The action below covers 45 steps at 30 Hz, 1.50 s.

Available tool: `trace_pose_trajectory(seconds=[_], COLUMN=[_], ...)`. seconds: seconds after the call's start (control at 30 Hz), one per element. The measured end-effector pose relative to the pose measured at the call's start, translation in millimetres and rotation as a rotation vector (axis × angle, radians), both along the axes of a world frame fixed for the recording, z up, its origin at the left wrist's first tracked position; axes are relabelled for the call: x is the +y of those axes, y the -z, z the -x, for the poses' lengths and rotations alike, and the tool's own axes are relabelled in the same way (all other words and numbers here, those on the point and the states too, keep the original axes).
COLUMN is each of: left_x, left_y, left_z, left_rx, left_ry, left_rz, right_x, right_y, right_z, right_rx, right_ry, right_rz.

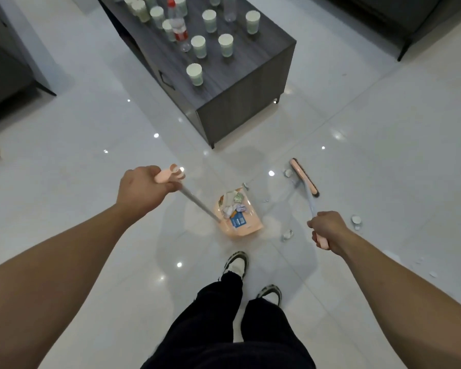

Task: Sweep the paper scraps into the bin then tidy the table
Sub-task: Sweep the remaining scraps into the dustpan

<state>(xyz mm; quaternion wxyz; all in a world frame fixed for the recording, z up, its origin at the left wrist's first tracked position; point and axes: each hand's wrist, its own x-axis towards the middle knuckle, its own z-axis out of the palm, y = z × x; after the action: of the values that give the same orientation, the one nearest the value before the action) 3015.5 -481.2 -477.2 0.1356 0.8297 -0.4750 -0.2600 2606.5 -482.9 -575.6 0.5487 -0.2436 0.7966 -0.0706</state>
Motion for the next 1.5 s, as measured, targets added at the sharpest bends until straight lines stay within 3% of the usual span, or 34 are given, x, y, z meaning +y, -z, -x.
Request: trace_pose_trajectory(seconds=[0.23,0.63,0.83,1.07,1.3,1.5], left_x=[7,17,30,31,14,-1], left_y=[-6,55,57,47,31,34], left_z=[-33,-40,-63,-52,-11,43], left_rx=[-0.05,-0.202,-0.176,-0.119,-0.131,-0.145], left_ry=[-0.032,0.014,-0.01,0.009,0.251,0.458], left_rz=[0.005,-0.054,-0.058,-0.025,-0.036,-0.059], right_x=[21,58,58,73,102,141], right_y=[-21,-42,-58,-66,-55,-48], right_z=[-38,-84,-66,-54,-29,-11], right_rx=[-0.075,-0.171,-0.294,-0.282,-0.15,-0.15], right_ry=[-0.063,-0.362,-0.202,-0.097,0.15,0.333], right_rz=[-0.049,-0.143,-0.155,-0.051,-0.007,-0.009])
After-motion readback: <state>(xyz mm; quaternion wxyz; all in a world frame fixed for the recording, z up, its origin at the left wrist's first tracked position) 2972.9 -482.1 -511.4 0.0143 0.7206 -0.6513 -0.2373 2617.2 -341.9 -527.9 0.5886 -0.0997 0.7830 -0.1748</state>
